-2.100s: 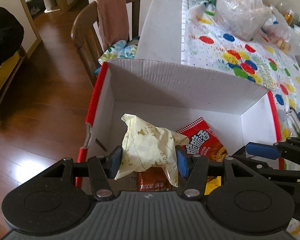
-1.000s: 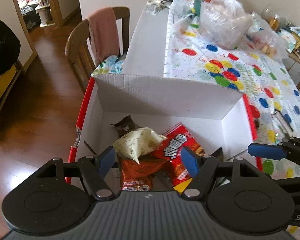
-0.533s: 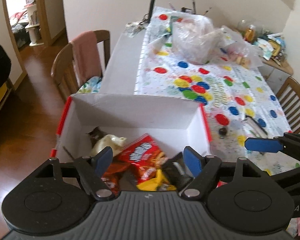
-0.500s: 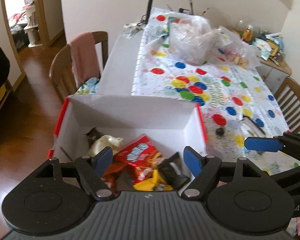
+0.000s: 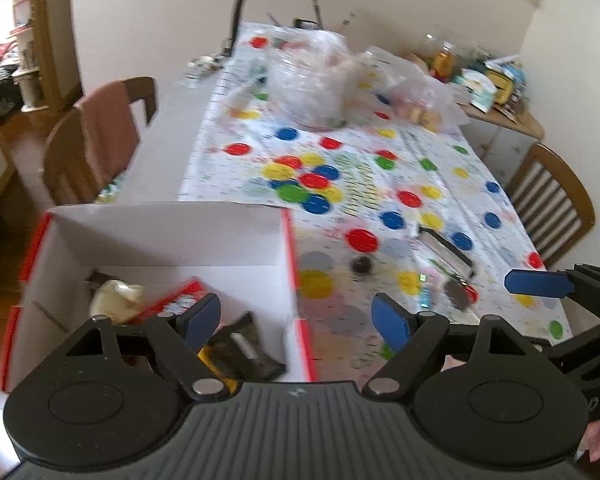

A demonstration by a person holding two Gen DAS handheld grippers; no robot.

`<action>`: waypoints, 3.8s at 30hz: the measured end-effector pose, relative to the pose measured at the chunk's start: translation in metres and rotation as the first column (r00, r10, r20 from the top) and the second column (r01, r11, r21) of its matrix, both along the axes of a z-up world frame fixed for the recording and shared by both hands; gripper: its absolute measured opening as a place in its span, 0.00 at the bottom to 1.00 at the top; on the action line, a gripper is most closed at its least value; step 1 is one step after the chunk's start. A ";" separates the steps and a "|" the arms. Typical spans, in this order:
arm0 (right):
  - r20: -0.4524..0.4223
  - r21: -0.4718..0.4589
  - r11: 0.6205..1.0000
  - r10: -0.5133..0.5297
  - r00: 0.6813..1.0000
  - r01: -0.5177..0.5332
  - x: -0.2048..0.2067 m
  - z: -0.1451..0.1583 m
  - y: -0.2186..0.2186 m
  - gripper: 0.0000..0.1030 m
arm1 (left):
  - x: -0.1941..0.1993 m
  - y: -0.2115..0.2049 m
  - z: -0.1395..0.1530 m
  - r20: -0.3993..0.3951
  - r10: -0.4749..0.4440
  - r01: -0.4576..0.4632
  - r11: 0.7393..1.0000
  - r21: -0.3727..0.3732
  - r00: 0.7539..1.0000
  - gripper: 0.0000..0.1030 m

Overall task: Organize snacks
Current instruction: 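Move both open tools back over the table toward the remaining snacks, then move the left tool to the blue candy stick while the right tool approaches the dark lollipop, then close the left tool on the blue candy stick while the right tool grasps the dark lollipop, then carry the blue candy stick in the left tool into the box while the right tool carries the lollipop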

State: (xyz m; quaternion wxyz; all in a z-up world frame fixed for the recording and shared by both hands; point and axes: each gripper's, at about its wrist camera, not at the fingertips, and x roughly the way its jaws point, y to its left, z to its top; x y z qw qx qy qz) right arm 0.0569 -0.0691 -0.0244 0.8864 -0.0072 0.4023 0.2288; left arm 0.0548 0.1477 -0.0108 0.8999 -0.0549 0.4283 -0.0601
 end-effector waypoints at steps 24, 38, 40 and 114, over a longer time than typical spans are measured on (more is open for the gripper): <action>-0.100 -0.150 0.988 -0.055 0.993 0.040 0.032 -0.075 -0.137 0.93 | 0.054 -0.158 -0.070 -0.154 -0.179 0.190 0.980 0.060 0.972 0.80; -0.178 -0.193 0.981 -0.010 0.984 -0.024 0.079 -0.122 -0.140 0.80 | 0.101 -0.197 -0.115 -0.262 -0.170 0.207 0.971 0.121 0.950 0.80; -0.184 -0.202 0.979 -0.002 0.983 -0.036 0.085 -0.127 -0.137 0.78 | 0.107 -0.200 -0.117 -0.272 -0.173 0.213 0.969 0.125 0.947 0.80; -0.176 -0.088 0.992 -0.107 0.979 0.093 0.043 -0.116 -0.175 0.37 | 0.131 -0.204 -0.146 -0.301 -0.157 0.177 0.983 0.041 0.941 0.11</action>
